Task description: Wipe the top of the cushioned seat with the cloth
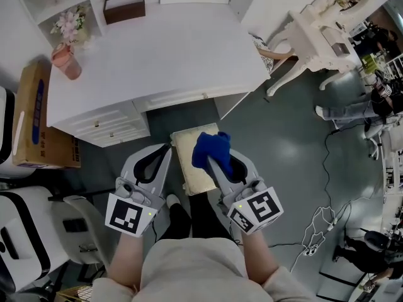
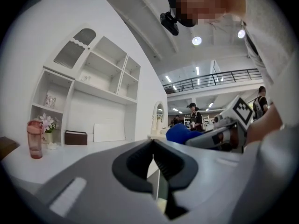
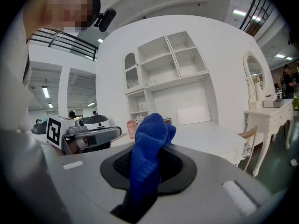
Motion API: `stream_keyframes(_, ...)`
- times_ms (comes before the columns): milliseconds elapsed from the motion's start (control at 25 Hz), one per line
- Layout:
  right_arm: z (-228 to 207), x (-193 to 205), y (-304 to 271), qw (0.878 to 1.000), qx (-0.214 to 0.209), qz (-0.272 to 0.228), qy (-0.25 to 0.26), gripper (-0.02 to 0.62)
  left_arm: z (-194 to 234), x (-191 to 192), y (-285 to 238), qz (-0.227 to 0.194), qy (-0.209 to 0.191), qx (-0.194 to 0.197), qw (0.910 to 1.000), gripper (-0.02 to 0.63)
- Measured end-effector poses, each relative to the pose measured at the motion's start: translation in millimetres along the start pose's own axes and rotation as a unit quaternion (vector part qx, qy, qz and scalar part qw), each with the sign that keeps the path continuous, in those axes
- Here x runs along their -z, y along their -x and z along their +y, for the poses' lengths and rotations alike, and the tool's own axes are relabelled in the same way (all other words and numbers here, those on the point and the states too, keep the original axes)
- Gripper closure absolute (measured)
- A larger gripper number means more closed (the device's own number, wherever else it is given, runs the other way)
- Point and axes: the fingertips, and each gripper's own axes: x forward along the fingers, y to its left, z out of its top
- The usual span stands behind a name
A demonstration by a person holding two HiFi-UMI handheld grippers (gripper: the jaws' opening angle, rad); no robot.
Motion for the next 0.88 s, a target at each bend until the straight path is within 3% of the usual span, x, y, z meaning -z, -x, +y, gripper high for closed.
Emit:
stream_keyframes(400, -29.8, 48.8, -57.9, 0.999, -0.024, 0.046, -0.015, 0.514, 33.3, 39.6, -18.8, 0.02, 0.008, -0.036, 0.9991, 0.606)
stream_keyframes(880, -73.9, 134.5, -122.3, 0.991, -0.052, 0.117, -0.039, 0.514, 46.8, 96.4, -54.6, 0.039, 0.017, -0.061, 0.9972, 0.606)
